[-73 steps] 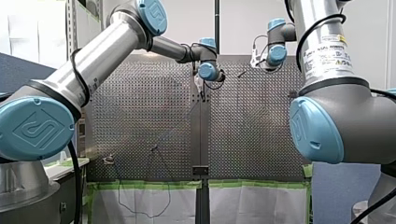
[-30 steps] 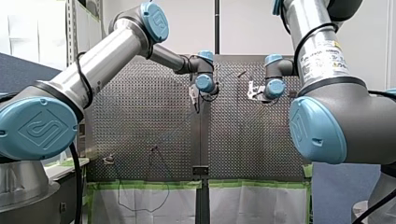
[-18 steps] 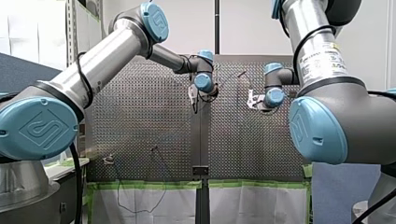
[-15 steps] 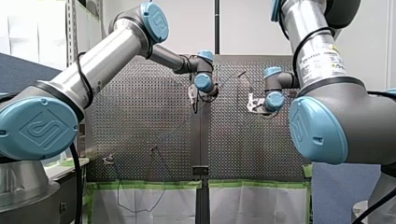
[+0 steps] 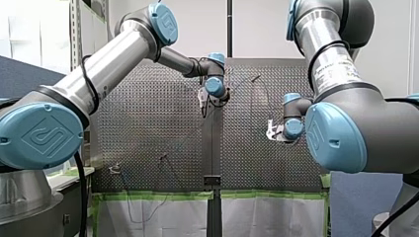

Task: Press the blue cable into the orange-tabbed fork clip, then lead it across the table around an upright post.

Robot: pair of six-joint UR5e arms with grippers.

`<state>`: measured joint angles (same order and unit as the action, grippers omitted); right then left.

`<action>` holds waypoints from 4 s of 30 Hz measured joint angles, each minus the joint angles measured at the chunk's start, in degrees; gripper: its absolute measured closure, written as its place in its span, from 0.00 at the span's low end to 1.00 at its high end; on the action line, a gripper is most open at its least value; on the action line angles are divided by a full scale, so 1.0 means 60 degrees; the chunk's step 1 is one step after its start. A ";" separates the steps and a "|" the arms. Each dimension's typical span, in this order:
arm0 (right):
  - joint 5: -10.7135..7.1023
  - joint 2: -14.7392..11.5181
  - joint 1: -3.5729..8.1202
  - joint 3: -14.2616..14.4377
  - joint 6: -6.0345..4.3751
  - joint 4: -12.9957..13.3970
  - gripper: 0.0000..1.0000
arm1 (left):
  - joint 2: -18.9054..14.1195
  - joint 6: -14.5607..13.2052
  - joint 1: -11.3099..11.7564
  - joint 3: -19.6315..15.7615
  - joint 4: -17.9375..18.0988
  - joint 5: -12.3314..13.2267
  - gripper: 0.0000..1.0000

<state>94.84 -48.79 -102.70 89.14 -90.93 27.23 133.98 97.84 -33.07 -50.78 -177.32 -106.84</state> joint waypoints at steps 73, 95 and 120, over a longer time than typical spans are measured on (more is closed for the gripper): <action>-0.0245 0.4570 0.1514 -0.0984 0.0470 0.2060 1.00 | 0.0002 0.0346 0.0010 0.0293 -0.1468 -0.0488 0.00; -0.0302 0.4577 0.1414 -0.0989 0.0681 0.1797 1.00 | -0.0209 0.1215 0.0121 0.0291 -0.3177 0.0082 0.00; -0.0332 0.4578 0.1385 -0.0990 0.0703 0.1809 1.00 | -0.1671 0.1290 0.1102 -0.1290 -0.2570 0.1085 0.00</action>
<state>92.85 -21.33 -94.39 83.20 -86.72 38.09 123.95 105.58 -26.46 -58.52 -192.74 -100.32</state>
